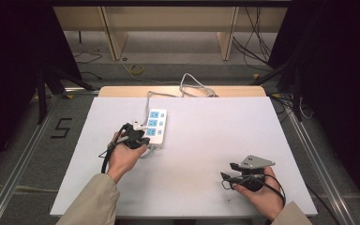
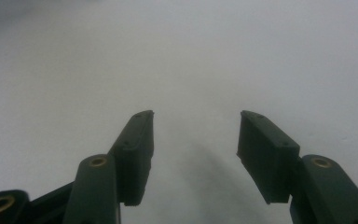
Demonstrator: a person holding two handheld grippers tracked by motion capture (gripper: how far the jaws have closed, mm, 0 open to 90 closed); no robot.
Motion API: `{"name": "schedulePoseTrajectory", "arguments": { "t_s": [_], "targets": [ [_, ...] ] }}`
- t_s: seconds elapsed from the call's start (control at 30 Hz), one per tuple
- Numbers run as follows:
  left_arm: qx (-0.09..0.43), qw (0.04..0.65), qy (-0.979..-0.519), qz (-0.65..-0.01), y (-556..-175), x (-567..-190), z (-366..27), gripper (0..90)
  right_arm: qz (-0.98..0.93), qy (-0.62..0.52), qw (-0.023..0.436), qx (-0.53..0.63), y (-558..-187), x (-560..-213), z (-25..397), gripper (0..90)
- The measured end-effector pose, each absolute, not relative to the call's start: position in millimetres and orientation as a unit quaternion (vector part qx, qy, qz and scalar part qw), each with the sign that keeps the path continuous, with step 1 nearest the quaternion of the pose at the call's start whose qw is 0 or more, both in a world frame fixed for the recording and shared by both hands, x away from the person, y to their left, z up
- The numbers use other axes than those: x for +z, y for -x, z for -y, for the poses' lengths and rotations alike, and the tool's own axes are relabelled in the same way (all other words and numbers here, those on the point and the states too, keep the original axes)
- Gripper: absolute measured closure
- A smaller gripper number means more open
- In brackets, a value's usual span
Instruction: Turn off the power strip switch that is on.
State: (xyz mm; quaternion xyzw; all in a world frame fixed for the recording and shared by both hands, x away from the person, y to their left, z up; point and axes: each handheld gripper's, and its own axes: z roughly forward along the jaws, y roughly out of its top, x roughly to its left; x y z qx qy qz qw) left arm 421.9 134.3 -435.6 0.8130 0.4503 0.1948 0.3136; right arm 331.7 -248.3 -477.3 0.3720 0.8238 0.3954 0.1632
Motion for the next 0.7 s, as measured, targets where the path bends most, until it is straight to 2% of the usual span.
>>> {"name": "schedulePoseTrajectory", "arguments": {
  "t_s": [0.7],
  "targets": [
    [0.192,0.303,-0.816,-0.452,-435.1,-435.7,-126.4,89.7,-0.824,-0.371,0.163,0.395,-331.4,-477.2,248.3,46.3]
  ]
}}
